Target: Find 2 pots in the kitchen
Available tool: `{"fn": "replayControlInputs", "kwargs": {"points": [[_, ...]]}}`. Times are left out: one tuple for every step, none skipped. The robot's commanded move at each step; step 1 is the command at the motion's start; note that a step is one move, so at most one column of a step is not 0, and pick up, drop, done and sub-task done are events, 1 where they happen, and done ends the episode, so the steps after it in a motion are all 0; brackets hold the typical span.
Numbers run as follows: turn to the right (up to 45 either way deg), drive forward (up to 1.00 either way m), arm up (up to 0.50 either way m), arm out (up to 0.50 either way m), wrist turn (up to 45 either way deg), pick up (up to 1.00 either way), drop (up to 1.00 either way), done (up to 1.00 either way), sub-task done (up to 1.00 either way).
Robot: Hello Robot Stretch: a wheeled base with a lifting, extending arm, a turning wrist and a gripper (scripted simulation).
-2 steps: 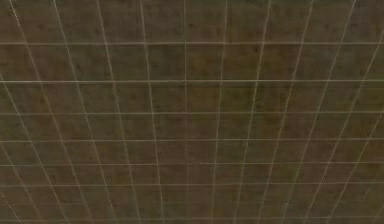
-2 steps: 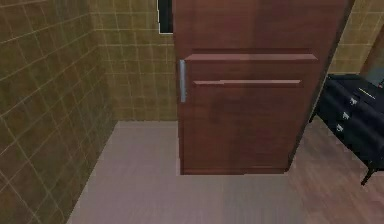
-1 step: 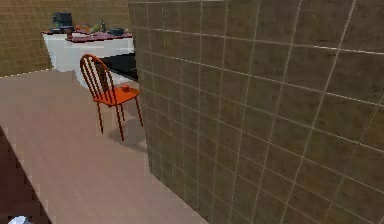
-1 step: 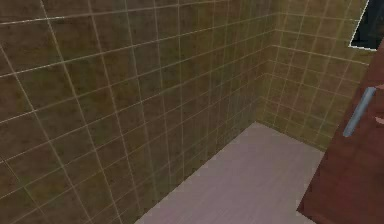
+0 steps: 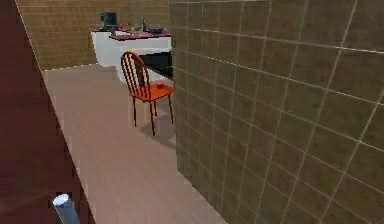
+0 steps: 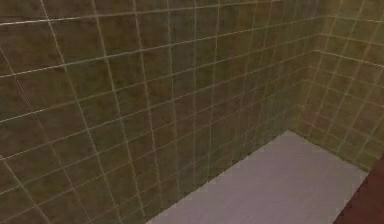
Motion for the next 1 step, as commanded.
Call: {"fn": "replayControlInputs", "kwargs": {"points": [[0.0,0.35,0.0,0.0,0.0,0.0,0.0,0.0,0.0]]}}
